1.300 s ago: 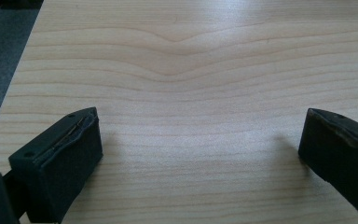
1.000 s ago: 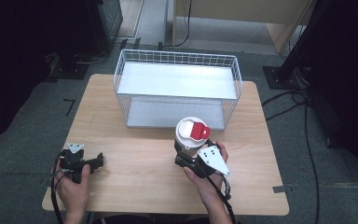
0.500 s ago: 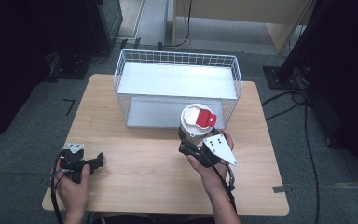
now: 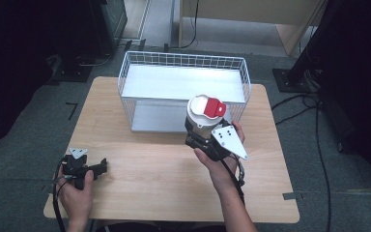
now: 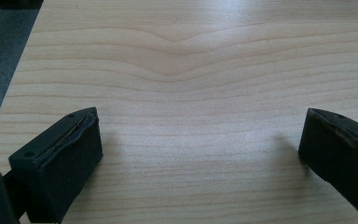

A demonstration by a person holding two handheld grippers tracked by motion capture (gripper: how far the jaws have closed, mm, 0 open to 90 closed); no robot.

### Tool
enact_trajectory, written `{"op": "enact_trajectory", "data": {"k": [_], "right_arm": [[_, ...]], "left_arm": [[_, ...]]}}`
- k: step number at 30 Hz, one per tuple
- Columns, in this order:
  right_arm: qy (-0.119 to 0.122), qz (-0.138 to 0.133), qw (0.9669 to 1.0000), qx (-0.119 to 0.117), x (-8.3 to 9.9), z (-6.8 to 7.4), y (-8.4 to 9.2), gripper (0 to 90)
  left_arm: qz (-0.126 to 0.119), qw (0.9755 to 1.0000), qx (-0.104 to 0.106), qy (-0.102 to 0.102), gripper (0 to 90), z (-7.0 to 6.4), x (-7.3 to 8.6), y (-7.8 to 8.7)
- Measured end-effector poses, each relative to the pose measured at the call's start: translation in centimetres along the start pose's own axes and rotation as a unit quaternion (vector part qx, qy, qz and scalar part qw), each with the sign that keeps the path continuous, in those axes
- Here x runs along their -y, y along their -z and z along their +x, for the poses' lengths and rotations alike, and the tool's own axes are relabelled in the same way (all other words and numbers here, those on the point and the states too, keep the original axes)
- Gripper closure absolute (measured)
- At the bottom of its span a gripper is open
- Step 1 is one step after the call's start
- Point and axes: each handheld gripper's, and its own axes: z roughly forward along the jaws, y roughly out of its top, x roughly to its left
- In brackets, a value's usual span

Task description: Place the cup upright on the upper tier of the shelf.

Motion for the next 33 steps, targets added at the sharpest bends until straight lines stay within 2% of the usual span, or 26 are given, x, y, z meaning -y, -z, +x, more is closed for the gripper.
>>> {"op": "enact_trajectory", "data": {"k": [13,21,26,33], "right_arm": [[0.008,-0.028,0.9995,0.012,-2.7,-0.6,-2.2,11.9],[0.019,-0.038,0.9990,0.010,-4.2,-0.7,-3.6,11.9],[0.024,-0.040,0.9989,0.007,-4.4,-0.7,-4.3,12.0],[0.017,-0.041,0.9990,0.009,-5.2,-0.8,-5.9,12.0]], "left_arm": [[0.000,1.0000,0.000,0.000,0.0,0.0,0.0,0.0],[0.000,1.0000,0.000,0.000,0.0,0.0,0.0,0.0],[0.000,1.0000,0.000,0.000,0.0,0.0,0.0,0.0],[0.000,1.0000,0.000,-0.001,0.0,0.0,0.0,0.0]]}}
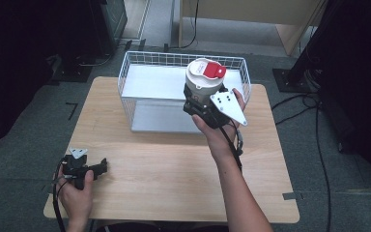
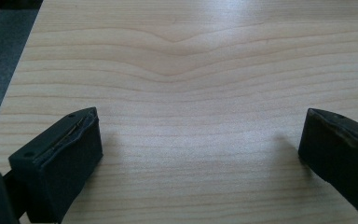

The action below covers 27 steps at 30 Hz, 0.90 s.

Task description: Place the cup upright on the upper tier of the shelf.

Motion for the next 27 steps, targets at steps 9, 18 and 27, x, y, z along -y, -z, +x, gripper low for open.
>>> {"op": "enact_trajectory", "data": {"k": [9,18,27], "right_arm": [[0.007,0.000,1.0000,0.006,-0.8,-0.3,-2.3,12.0],[0.021,0.012,0.9997,0.009,-1.0,-0.4,-5.3,12.0],[0.010,0.027,0.9994,0.019,-0.8,-0.7,-8.0,12.0]], "left_arm": [[0.000,1.0000,0.000,0.000,0.0,0.0,0.0,0.0],[0.000,1.0000,0.000,-0.001,0.0,0.0,0.0,0.0],[-0.001,1.0000,0.001,-0.002,0.0,0.0,0.0,0.0]]}}
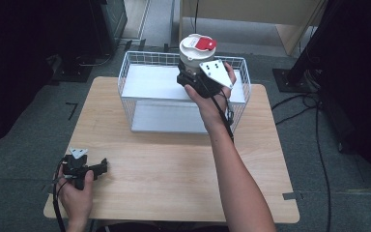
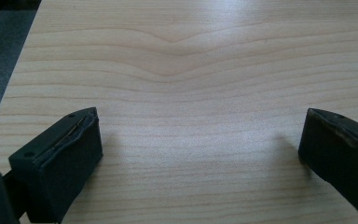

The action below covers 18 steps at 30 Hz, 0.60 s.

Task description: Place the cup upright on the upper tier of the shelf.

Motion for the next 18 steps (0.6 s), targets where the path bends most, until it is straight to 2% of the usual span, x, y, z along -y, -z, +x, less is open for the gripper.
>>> {"op": "enact_trajectory", "data": {"k": [3,5,7,18], "right_arm": [[-0.009,0.005,0.9999,0.002,0.2,-0.2,-0.7,12.0],[-0.004,0.012,0.9999,0.005,0.5,-0.3,-1.3,12.0],[-0.009,0.018,0.9998,0.008,0.7,-0.4,-1.7,12.0],[-0.024,0.044,0.9986,0.017,1.4,-0.9,-3.0,12.0]], "left_arm": [[0.000,1.0000,0.000,0.000,0.0,0.0,0.0,0.0],[0.000,1.0000,0.000,0.000,0.0,0.0,0.0,0.0],[0.000,1.0000,0.000,-0.001,0.0,0.0,0.0,0.0],[-0.001,1.0000,0.000,-0.001,0.0,0.0,0.0,0.0]]}}
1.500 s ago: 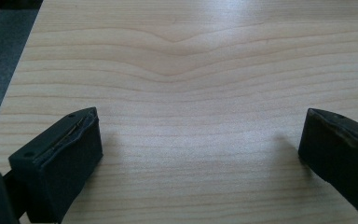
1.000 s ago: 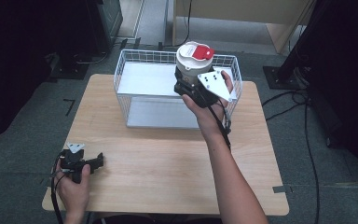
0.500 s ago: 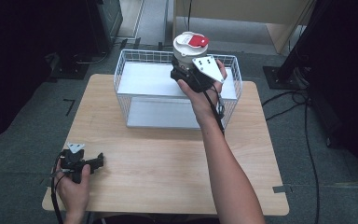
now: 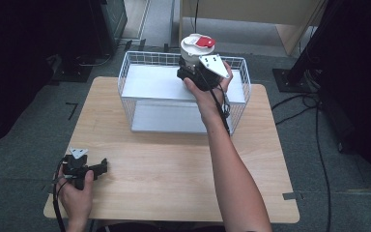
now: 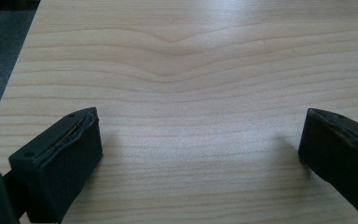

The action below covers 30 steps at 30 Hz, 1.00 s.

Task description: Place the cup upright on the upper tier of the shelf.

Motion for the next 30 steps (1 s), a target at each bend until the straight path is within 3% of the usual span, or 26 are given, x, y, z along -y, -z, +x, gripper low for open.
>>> {"op": "enact_trajectory", "data": {"k": [10,20,26,30], "right_arm": [[-0.007,0.007,0.9999,0.003,0.11,-0.24,-0.70,12.0],[0.006,0.018,0.9998,0.008,0.58,-0.05,-1.03,11.9],[0.015,0.014,0.9998,0.005,0.77,0.15,-0.90,11.9],[0.006,0.009,0.9999,0.001,1.01,-0.11,-0.52,11.7]], "left_arm": [[0.000,1.0000,0.000,0.000,0.0,0.00,0.00,0.00],[0.000,1.0000,0.000,0.000,0.0,0.00,0.00,0.00],[0.000,1.0000,0.000,0.000,0.0,0.00,0.00,0.00],[0.000,1.0000,0.001,0.000,0.0,-0.01,0.00,-0.01]]}}
